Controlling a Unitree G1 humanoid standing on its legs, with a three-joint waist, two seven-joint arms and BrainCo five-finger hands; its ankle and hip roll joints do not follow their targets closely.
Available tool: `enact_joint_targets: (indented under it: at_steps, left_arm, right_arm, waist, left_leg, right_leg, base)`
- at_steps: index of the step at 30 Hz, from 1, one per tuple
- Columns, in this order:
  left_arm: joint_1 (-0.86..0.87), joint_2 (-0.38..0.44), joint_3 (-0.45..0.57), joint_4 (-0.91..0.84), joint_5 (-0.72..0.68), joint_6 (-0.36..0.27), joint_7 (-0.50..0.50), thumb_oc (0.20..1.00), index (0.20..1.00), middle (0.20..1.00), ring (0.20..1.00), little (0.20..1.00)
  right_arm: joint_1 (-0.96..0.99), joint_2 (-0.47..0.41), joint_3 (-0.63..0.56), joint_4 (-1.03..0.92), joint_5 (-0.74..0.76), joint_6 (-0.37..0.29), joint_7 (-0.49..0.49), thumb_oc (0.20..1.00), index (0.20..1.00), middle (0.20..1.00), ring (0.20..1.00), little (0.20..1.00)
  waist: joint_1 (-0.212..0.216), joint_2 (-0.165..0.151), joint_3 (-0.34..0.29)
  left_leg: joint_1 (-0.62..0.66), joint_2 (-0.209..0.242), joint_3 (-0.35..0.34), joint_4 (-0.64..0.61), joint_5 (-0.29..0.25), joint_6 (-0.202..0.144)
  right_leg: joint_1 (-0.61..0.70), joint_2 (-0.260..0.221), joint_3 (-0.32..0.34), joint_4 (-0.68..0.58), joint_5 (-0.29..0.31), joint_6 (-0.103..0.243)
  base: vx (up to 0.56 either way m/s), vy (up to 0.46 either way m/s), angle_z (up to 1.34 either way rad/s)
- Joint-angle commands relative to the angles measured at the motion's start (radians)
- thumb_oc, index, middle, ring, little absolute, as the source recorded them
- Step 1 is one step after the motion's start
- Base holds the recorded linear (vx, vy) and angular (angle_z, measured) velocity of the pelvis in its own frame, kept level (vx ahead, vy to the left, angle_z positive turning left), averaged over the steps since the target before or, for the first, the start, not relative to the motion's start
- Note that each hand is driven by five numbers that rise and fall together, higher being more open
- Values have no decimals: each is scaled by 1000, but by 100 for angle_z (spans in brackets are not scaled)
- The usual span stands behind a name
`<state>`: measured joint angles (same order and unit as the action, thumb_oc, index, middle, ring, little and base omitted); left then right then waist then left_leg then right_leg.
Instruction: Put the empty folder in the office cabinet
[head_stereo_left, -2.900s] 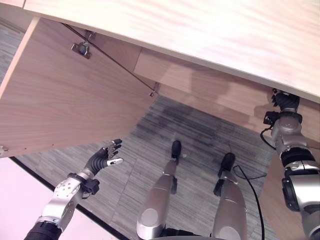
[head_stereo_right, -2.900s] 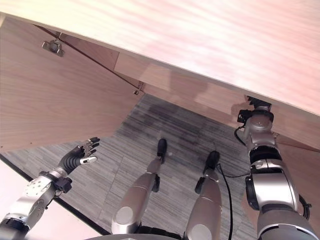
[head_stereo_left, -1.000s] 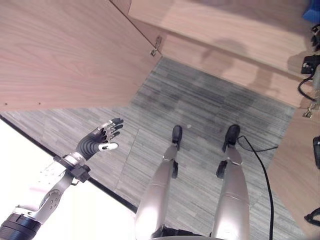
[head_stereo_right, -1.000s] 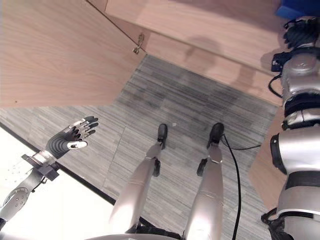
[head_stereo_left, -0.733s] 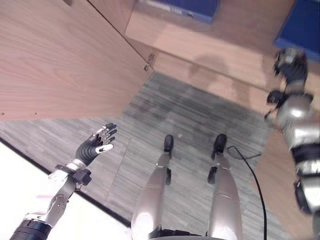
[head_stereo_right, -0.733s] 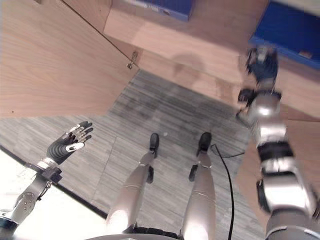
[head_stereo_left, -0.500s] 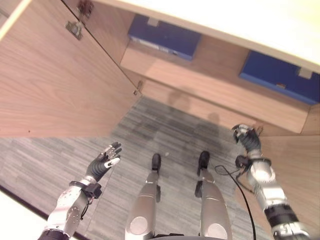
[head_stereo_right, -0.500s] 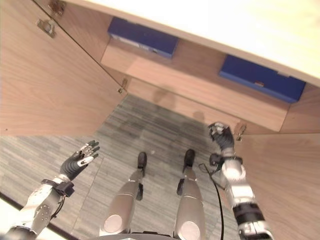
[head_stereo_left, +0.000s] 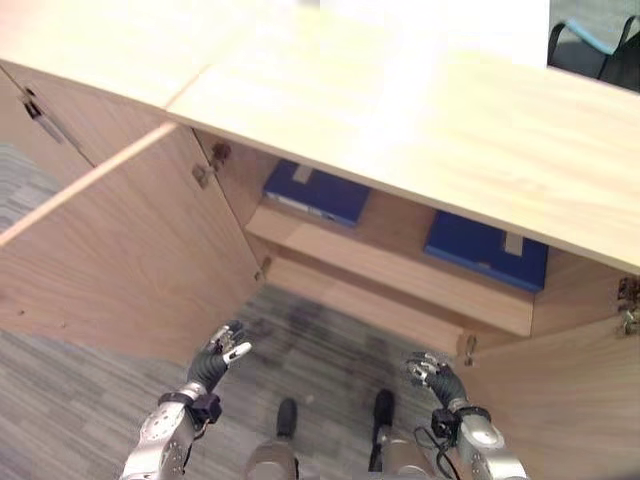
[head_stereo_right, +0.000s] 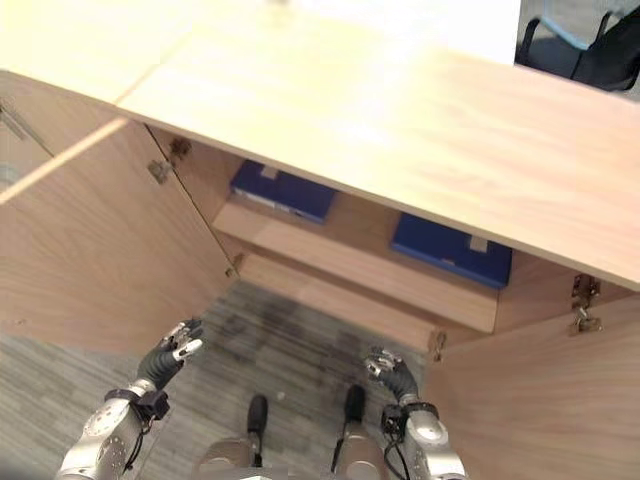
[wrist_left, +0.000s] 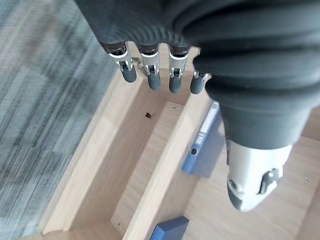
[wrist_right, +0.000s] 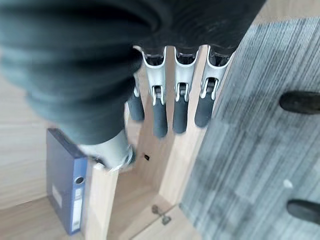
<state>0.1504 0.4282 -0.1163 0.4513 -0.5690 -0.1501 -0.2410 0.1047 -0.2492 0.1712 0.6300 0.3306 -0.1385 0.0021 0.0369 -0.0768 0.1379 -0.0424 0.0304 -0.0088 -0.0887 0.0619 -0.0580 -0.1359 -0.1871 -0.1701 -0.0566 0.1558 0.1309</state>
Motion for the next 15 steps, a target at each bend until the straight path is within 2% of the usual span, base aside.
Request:
enact_joint_targets:
  at_steps: [1, 3, 4, 5, 6, 7, 8, 10, 12, 13, 14, 15]
  left_arm:
    - [-34, 18, 34, -15, 64, -53, 36, 1000, 1000, 1000, 1000, 1000]
    - [-25, 16, 42, -16, 97, -62, 61, 1000, 1000, 1000, 1000, 1000]
    - [-25, 16, 42, -16, 97, -62, 61, 1000, 1000, 1000, 1000, 1000]
    - [-52, -15, 29, 32, 111, -58, 91, 1000, 1000, 1000, 1000, 1000]
    - [-53, -16, 29, 32, 111, -58, 91, 1000, 1000, 1000, 1000, 1000]
    - [-62, -25, 24, 44, 106, -58, 96, 1000, 1000, 1000, 1000, 1000]
    - [-72, -29, 19, 52, 104, -58, 105, 1000, 1000, 1000, 1000, 1000]
    - [-64, -32, 19, 56, 133, -62, 109, 1000, 1000, 1000, 1000, 1000]
    - [-64, -43, 22, 71, 132, -58, 123, 1000, 1000, 1000, 1000, 1000]
    - [-66, -46, 27, 69, 128, -62, 127, 1000, 1000, 1000, 1000, 1000]
    - [-66, -62, 29, 73, 121, -62, 128, 1000, 1000, 1000, 1000, 1000]
    - [-65, -62, 29, 73, 121, -62, 128, 1000, 1000, 1000, 1000, 1000]
  right_arm:
    - [-41, -4, -15, -65, -24, -7, 8, 1000, 1000, 1000, 1000, 1000]
    - [-32, 3, -15, -68, -32, -5, 9, 1000, 1000, 1000, 1000, 1000]
    - [-32, 3, -15, -68, -32, -5, 9, 1000, 1000, 1000, 1000, 1000]
    - [-17, 7, -27, -57, -22, -8, -3, 1000, 1000, 1000, 1000, 1000]
    - [-18, 6, -27, -56, -22, -8, -3, 1000, 1000, 1000, 1000, 1000]
    - [-11, 4, -31, -52, -9, -9, -4, 1000, 1000, 1000, 1000, 1000]
    - [-14, -2, -29, -50, 6, -11, -6, 1000, 1000, 1000, 1000, 1000]
    - [0, -1, -25, -58, -3, -11, -4, 1000, 1000, 1000, 1000, 1000]
    - [3, -11, -8, -59, -27, -4, 3, 1000, 1000, 1000, 1000, 1000]
    - [0, -17, -5, -62, -32, -3, 4, 1000, 1000, 1000, 1000, 1000]
    - [6, -25, -5, -77, -34, -9, 4, 1000, 1000, 1000, 1000, 1000]
    - [7, -25, -5, -77, -34, -9, 4, 1000, 1000, 1000, 1000, 1000]
  waist:
    - [23, 9, 40]
    - [16, 16, 39]
    - [16, 16, 39]
    - [-9, 36, 23]
    - [-10, 36, 21]
    - [-20, 41, 18]
    - [-20, 42, 10]
    - [-13, 35, -7]
    - [-6, 38, -24]
    - [0, 40, -32]
    - [13, 42, -42]
    - [9, 43, -41]
  left_leg:
    - [17, 36, -36, 25, -74, -5]
    - [44, 41, -58, 24, -73, 7]
    - [44, 41, -57, 24, -73, 7]
    - [53, 34, -150, 25, -65, 15]
    - [49, 33, -151, 25, -62, 15]
    - [47, 26, -182, 28, -59, 15]
    - [33, 15, -204, 31, -52, 12]
    - [43, 1, -230, 26, -56, 6]
    - [42, 13, -250, 18, -43, -14]
    - [40, 19, -256, 14, -38, -25]
    - [32, 28, -286, 12, -24, -44]
    - [33, 28, -290, 12, -25, -44]
  right_leg:
    - [-7, -65, -33, 202, -48, 115]
    - [-19, -41, 18, 303, -23, 131]
    - [-19, -41, 19, 303, -23, 131]
    - [-10, 58, 200, 323, -111, 128]
    - [-11, 57, 199, 319, -107, 128]
    - [4, 89, 269, 302, -159, 113]
    - [16, 110, 317, 261, -185, 91]
    - [72, 90, 290, 186, -206, 62]
    - [96, 101, 291, 161, -213, 56]
    - [109, 98, 280, 141, -209, 54]
    - [147, 93, 243, 103, -220, 44]
    - [151, 93, 238, 100, -220, 43]
  base:
    - [49, 60, 10]
    - [40, 10, 2]
    - [169, 7, 22]
    - [147, 12, 37]
    - [198, 13, 109]
    - [87, 10, 147]
    - [104, -8, 151]
    - [121, -118, 92]
    - [81, -174, 96]
    - [-16, -189, 95]
    - [-18, -160, 70]
    - [-165, -262, 80]
